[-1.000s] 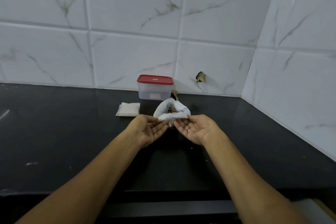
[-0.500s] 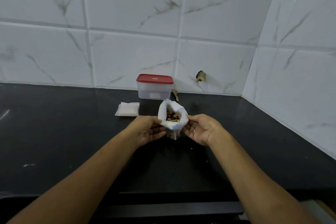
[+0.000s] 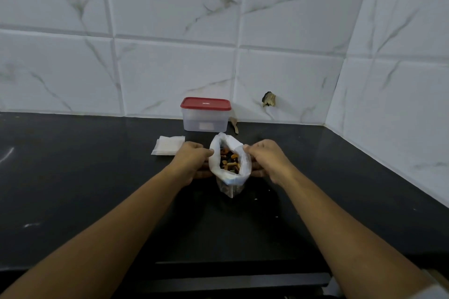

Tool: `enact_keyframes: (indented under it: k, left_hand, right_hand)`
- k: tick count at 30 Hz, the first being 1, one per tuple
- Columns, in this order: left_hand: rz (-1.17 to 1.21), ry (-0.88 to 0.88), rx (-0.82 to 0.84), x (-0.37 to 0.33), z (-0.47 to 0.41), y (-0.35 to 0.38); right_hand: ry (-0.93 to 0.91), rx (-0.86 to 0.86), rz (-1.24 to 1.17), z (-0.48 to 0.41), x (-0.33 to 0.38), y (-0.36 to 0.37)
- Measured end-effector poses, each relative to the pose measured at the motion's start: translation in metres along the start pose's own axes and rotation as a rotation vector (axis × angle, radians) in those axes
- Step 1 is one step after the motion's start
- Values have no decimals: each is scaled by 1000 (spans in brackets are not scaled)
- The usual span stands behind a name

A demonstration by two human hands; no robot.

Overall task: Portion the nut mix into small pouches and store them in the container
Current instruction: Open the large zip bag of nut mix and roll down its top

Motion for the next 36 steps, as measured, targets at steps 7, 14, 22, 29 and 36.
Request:
enact_keyframes:
  k: [7, 14, 22, 29, 36]
  left_hand:
    - [168, -156, -49, 8, -32, 6]
    - [241, -158, 74, 6, -42, 21]
    - [-523, 337, -111, -8, -54, 16]
    - [-873, 330, 0, -6, -58, 15]
    - [-996, 471, -104, -10, -52, 11]
  right_hand:
    - [190, 93, -269, -28, -6, 15]
    - [102, 161, -27, -49, -6, 17]
    - [-210, 47, 394, -63, 3, 14]
    - [-264, 51, 516, -51, 6, 3]
    - [-412, 54, 652, -42, 18, 14]
Point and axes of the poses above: each hand's wrist, its own z-axis away from the middle knuckle, its own y-axis out of the palm, x = y × z, the point moved 4 cm from there along -z, towards the middle knuckle, and after that the axes turned 10 degrees about z, right-handed, at the moved point
